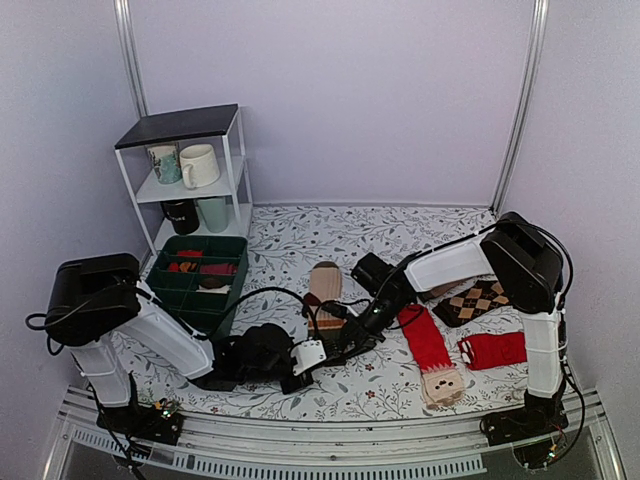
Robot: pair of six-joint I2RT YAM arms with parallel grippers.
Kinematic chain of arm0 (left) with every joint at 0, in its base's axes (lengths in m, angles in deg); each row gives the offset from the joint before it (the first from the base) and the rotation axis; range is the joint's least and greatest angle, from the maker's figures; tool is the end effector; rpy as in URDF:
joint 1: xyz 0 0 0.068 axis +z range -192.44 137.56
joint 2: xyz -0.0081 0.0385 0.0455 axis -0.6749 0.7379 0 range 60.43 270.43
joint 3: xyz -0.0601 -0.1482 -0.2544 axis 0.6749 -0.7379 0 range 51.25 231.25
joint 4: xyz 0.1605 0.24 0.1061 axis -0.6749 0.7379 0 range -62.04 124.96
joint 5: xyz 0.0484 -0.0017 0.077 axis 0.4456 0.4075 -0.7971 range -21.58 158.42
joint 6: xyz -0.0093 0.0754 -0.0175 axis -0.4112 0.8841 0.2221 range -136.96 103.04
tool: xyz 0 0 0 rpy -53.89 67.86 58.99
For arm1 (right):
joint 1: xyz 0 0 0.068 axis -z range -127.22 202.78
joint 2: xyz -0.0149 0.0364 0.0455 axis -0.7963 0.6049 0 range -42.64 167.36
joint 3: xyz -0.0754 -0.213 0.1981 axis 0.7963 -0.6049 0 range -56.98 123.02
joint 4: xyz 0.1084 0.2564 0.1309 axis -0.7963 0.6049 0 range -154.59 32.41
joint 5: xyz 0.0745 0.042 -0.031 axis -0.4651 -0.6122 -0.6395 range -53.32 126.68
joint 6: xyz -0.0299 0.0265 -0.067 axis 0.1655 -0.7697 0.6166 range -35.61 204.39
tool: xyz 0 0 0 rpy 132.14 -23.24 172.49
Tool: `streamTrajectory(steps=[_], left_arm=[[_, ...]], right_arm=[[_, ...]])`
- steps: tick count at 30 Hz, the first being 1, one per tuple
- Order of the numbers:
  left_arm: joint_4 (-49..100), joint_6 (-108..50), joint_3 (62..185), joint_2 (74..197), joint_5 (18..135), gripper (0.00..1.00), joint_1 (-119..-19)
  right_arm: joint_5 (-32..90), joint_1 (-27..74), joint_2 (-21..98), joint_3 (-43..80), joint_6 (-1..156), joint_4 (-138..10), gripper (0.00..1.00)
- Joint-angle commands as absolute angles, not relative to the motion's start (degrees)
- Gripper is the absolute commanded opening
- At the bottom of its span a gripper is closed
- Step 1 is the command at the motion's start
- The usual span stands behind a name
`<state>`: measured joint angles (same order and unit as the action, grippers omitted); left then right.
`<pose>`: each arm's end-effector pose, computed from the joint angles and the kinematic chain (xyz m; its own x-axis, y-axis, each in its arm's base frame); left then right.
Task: Roll the socks
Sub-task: Roll a pair of socks at the center of the board.
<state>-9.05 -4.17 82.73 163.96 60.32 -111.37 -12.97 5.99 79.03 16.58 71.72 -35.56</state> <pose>0.1348 -0.3239 0.0565 -0.0059 0.6250 -0.7806 0.9061 0.3335 0.2602 0.2646 0.3557 0.0696 -0.7801 -0.6232 -0.0542 -0.4273 0.4676 0.7738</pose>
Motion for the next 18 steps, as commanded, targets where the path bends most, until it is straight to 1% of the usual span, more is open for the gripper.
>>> streamTrajectory(steps=[1,5,7,10,11,12,15,18], left_arm=[[-3.33,-7.16,81.95,164.02,66.0,0.0,-111.11],[-4.65,-11.82,80.34,162.61,71.15,0.0,-109.69],[-4.46,-13.94,79.84,162.24,73.78,0.0,-108.96],[-1.6,-16.72,80.54,162.33,76.11,0.0,-108.12],[-0.17,-17.49,81.11,162.49,77.07,0.0,-107.62],[1.17,-18.26,81.59,162.78,78.93,0.0,-107.15],[4.03,-20.77,82.8,163.78,82.73,0.0,-105.85],[4.74,-23.21,82.65,164.96,84.98,0.0,-104.95]], right_arm=[[-5.95,5.88,80.68,13.48,71.35,-30.39,0.06],[-7.41,5.89,76.99,12.55,70.97,-37.61,0.22],[-7.24,5.89,73.64,9.85,70.69,-46.42,0.27],[-6.39,5.88,65.9,2.9,68.71,-63.93,0.32],[-6.14,5.84,63.07,-0.45,68.03,-70.96,0.35],[-5.36,5.83,60.72,-3.74,67.64,-77.07,0.4],[-2.01,4.93,54.79,-11.78,69.55,-90.59,0.44],[0.74,1.7,52.19,-16.19,78.0,-94.54,0.46]])
